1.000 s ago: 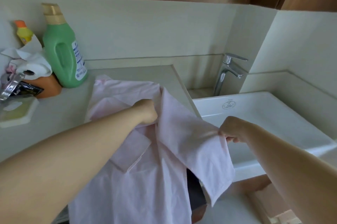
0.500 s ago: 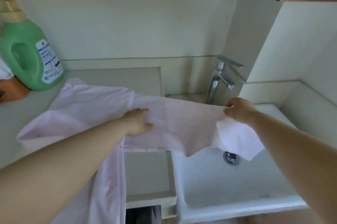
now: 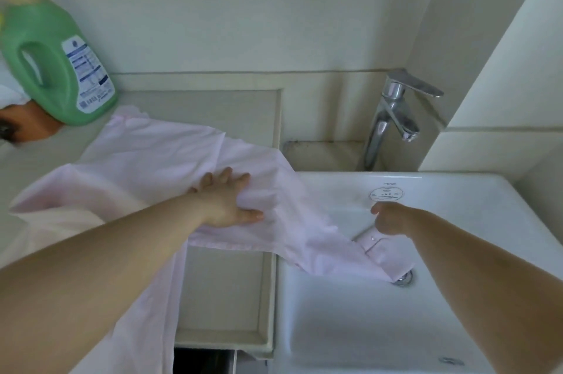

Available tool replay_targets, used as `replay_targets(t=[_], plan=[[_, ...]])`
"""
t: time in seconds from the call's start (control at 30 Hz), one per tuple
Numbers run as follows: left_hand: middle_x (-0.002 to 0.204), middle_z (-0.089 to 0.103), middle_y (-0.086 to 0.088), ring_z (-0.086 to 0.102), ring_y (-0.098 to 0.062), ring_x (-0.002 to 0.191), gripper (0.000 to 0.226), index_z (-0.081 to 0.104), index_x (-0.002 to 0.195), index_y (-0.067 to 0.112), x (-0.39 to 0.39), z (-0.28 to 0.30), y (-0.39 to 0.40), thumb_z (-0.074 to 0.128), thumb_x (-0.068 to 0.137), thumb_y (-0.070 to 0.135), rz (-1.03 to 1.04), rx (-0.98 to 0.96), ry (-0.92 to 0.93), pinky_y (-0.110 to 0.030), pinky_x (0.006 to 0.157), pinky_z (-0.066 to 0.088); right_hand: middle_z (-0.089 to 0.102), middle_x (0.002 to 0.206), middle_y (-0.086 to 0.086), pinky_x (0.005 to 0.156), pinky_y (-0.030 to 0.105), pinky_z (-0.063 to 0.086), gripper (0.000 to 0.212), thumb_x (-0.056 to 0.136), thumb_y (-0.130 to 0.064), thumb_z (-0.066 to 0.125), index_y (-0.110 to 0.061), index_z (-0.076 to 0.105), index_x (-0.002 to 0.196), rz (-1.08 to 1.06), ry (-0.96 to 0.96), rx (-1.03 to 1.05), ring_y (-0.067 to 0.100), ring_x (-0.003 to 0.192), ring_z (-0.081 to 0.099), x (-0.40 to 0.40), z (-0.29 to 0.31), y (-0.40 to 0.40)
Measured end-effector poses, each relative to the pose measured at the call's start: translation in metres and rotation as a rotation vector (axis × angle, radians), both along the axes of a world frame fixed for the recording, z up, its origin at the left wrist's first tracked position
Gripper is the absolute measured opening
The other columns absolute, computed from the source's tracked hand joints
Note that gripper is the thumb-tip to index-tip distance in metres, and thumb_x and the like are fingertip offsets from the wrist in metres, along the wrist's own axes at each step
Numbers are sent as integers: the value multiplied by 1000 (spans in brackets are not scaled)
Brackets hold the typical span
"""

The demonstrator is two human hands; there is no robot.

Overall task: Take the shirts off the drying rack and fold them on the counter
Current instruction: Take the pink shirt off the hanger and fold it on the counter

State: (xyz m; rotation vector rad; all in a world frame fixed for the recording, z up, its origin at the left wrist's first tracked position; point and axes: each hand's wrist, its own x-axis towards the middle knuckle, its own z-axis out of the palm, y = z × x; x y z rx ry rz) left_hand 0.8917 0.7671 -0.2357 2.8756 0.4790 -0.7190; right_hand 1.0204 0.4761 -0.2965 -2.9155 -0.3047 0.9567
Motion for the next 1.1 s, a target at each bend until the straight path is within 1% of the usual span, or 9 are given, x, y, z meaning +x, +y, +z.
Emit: replay_targets(t=[0.1,0.17,0.27,0.43,0.53,0.7,0.93,1.03,1.1], plan=[[159,-16,6,-8,-33,146,101,-7,149,40,1,-2,-3,46,73,80,23,8,-7,-54,116,9,39,147,7,88,23,41,54,91,-8,53,-12,38,143,145,197,-178,24,126,44,-18,-3,0],[159,-16,6,-8,-34,146,103,-8,149,41,3,-5,-6,44,71,83,49,18,-13,-55,115,9,39,144,8,99,30,38,57,87,-28,63,-16,43,139,155,253,-179,26,129,42,-25,-13,3],[159,-16,6,-8,-35,146,105,-8,148,41,7,-9,-8,41,68,87,76,33,-22,-57,114,9,43,132,13,92,33,40,57,73,-56,72,-18,60,112,147,195,-164,28,121,46,-26,-31,10],[159,-16,6,-8,-35,145,105,-8,148,42,9,-11,-8,40,67,88,85,33,-28,-59,114,9,59,122,6,84,25,44,62,82,-28,72,-6,48,135,107,152,-232,22,105,59,-31,-52,0],[159,-15,6,-8,-36,145,106,-8,148,41,10,-11,-7,39,66,88,76,34,-22,-60,113,10,61,119,11,77,23,41,40,90,-18,60,-3,56,126,54,159,-32,21,96,55,-24,-46,-10],[159,-12,5,-7,-38,145,104,-5,149,40,15,-13,-10,35,67,89,106,35,-30,-61,113,11,56,100,11,62,28,36,5,93,-13,50,-13,54,97,-142,-75,371,23,84,49,10,1,-39],[158,-18,6,-12,-36,145,100,-11,148,40,12,-21,-18,26,69,90,151,53,-66,-61,113,6,58,124,3,86,32,40,27,96,-27,43,-22,50,121,112,-205,-52,25,111,54,38,-3,-56],[157,-23,4,-16,-35,144,102,-15,147,41,10,-22,-22,24,68,91,168,63,-58,-59,113,2,51,127,2,98,39,34,38,93,-35,48,-23,41,128,121,-199,-231,24,119,48,24,-33,-48],[157,-24,4,-18,-35,144,103,-16,146,42,11,-21,-24,23,66,92,173,59,-51,-59,113,1,48,128,6,98,40,36,46,89,-26,53,-20,38,131,69,-249,-265,25,121,46,15,-49,-41]])
